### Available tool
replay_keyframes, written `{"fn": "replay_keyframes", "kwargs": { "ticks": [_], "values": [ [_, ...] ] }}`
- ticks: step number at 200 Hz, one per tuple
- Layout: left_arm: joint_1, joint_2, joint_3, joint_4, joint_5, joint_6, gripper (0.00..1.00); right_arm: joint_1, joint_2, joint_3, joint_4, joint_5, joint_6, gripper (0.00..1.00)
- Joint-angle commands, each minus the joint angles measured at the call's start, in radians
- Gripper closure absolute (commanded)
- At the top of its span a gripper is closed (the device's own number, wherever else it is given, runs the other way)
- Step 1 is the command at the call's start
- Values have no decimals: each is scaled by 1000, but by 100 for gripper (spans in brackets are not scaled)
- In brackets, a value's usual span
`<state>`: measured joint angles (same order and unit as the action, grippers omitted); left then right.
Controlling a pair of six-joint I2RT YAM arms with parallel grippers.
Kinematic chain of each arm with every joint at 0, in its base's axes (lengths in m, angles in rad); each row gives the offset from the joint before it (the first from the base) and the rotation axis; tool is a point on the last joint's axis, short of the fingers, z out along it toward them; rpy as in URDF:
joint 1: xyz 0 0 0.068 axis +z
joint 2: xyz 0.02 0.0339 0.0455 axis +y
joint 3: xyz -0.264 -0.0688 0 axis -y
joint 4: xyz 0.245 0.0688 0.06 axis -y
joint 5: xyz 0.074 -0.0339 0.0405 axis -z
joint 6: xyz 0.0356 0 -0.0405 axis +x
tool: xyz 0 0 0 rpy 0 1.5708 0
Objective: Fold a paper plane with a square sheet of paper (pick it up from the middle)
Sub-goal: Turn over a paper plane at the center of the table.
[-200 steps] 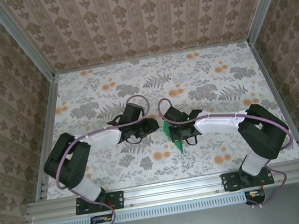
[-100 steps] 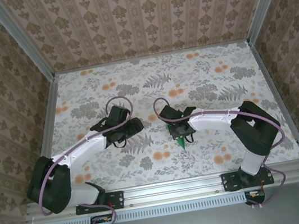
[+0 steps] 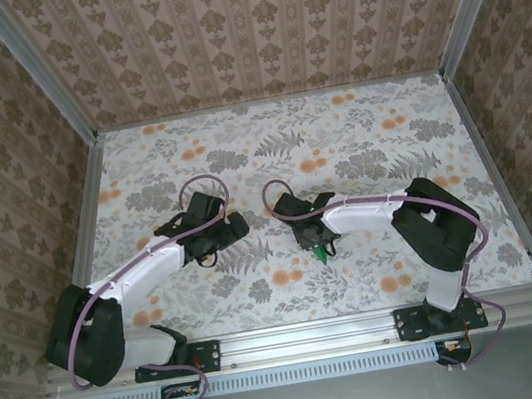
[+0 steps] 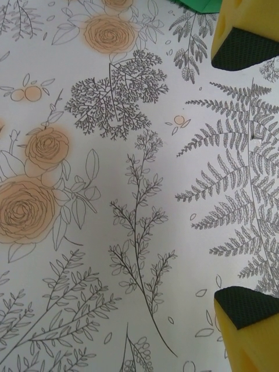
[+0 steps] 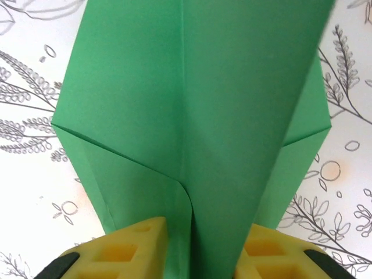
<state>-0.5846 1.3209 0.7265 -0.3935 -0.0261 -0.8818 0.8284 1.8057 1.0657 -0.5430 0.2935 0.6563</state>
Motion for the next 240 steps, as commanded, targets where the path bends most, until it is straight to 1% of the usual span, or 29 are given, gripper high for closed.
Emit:
{"fn": "replay_keyframes", "kwargs": {
  "ticks": [1, 46, 73, 105, 121, 127, 167, 191, 216, 228, 240],
  "values": [
    [12, -13, -14, -33, -14, 20, 0, 24, 62, 18, -66, 70, 10, 68],
    [20, -9, -18, -34, -7, 25, 0, 58, 121, 31, -80, 104, 32, 67],
    [22, -2, -15, -33, -2, 29, 0, 70, 127, 61, -110, 149, 36, 73],
    [23, 11, -14, -28, 9, 30, 0, 82, 139, 92, -142, 189, 35, 84],
    [23, 18, -13, -27, 13, 32, 0, 90, 157, 104, -158, 205, 37, 93],
    [23, 21, -14, -24, 14, 32, 0, 94, 163, 110, -167, 210, 40, 94],
    [23, 26, -11, -24, 19, 34, 0, 97, 163, 103, -145, 189, 42, 94],
    [23, 26, -9, -26, 21, 35, 0, 83, 110, 102, -118, 166, 22, 93],
    [23, 26, -11, -25, 26, 34, 0, 17, 43, 107, -66, 93, -15, 92],
    [23, 25, -11, -25, 27, 34, 0, -25, 36, 125, -49, 55, -27, 91],
    [23, 24, -11, -25, 28, 35, 0, -64, 47, 150, -41, 44, -41, 91]
  ]
}}
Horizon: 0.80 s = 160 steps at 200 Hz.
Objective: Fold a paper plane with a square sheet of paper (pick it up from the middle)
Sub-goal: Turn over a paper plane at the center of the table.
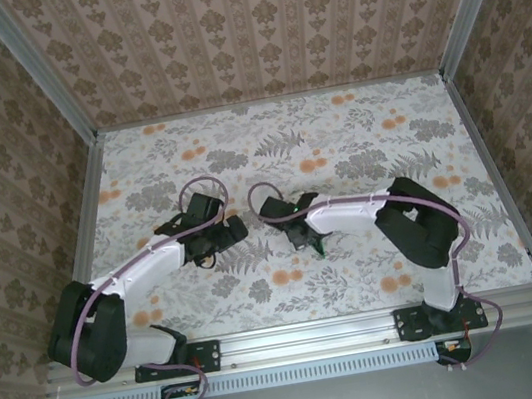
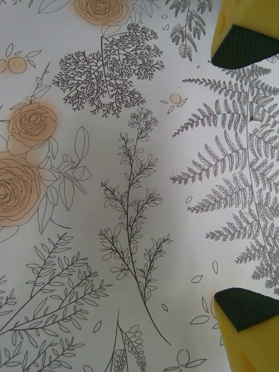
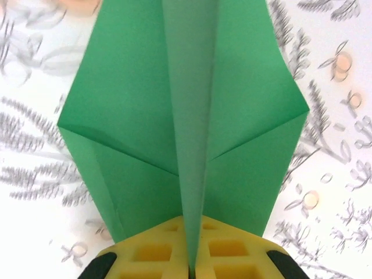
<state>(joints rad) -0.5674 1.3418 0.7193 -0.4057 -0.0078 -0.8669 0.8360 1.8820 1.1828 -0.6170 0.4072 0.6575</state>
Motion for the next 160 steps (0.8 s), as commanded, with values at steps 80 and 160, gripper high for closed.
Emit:
{"fn": "replay_keyframes", "kwargs": {
  "ticks": [80, 160],
  "values": [
    [4, -4, 0, -23, 17, 52, 0, -245, 148, 294, -17, -78, -99, 86],
    [3, 12, 7, -22, 19, 57, 0, -281, 273, 409, -52, -79, -96, 85]
  ]
}}
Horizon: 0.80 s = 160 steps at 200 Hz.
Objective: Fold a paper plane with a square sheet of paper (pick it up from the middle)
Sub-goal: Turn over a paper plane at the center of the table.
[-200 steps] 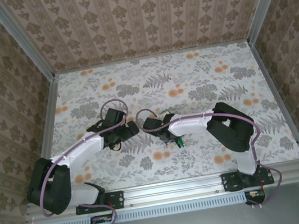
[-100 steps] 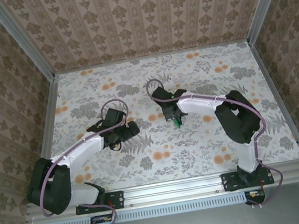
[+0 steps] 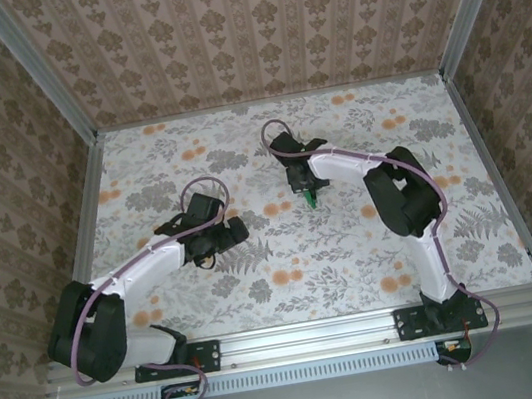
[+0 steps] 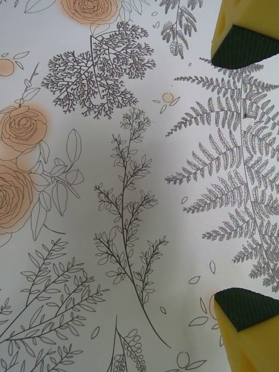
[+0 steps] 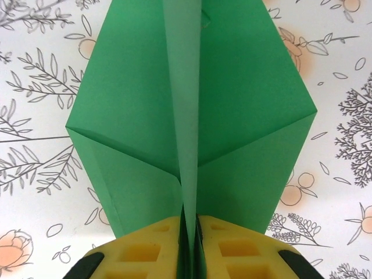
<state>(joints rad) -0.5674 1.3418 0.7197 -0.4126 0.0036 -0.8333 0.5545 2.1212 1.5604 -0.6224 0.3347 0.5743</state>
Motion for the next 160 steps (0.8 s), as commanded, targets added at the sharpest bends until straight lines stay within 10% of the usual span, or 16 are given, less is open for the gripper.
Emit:
{"fn": "replay_keyframes", "kwargs": {
  "ticks": [1, 85, 160],
  "values": [
    [3, 12, 6, -15, 8, 24, 0, 1, 34, 32, -46, -7, -13, 85],
    [4, 24, 39, -38, -4, 36, 0, 2, 47, 38, -72, -17, 22, 83],
    [67, 6, 230, -172, -171, 165, 0, 2, -329, -12, -63, 43, 9, 29]
  ]
}}
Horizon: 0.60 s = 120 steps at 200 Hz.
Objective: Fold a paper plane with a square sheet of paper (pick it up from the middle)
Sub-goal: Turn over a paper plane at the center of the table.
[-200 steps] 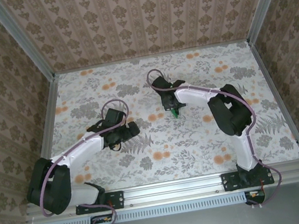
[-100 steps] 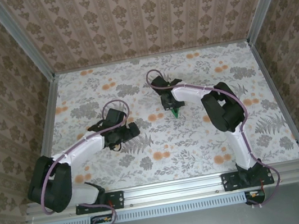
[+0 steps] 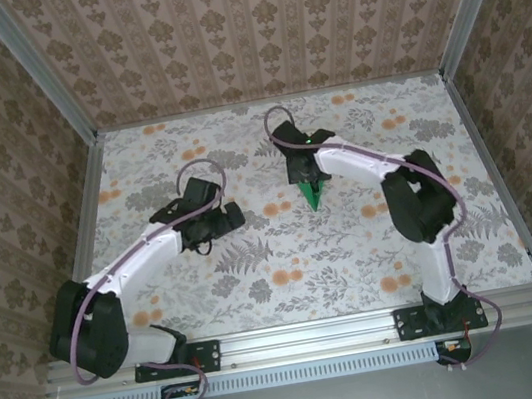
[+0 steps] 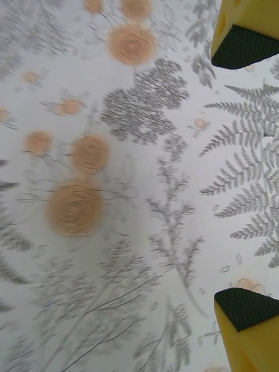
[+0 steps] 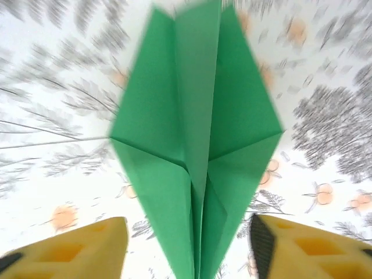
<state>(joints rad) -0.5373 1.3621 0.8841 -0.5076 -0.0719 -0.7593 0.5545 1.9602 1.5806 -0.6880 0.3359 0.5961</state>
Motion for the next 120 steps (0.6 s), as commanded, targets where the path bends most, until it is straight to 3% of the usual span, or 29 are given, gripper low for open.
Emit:
{"fn": "replay_keyframes", "kwargs": {
  "ticks": [1, 44, 89, 120],
  "values": [
    [40, -15, 68, -78, -99, 94, 0, 0, -174, -36, 5, 42, -13, 28],
    [184, -144, 44, -40, -273, 259, 0, -71, -452, -285, 179, 180, -113, 1],
    [390, -300, -150, 162, -361, 386, 0, -287, -620, -560, 354, 296, -187, 0],
    [463, -316, -282, 365, -368, 421, 0, -428, -613, -723, 521, 270, -219, 0]
  ]
}}
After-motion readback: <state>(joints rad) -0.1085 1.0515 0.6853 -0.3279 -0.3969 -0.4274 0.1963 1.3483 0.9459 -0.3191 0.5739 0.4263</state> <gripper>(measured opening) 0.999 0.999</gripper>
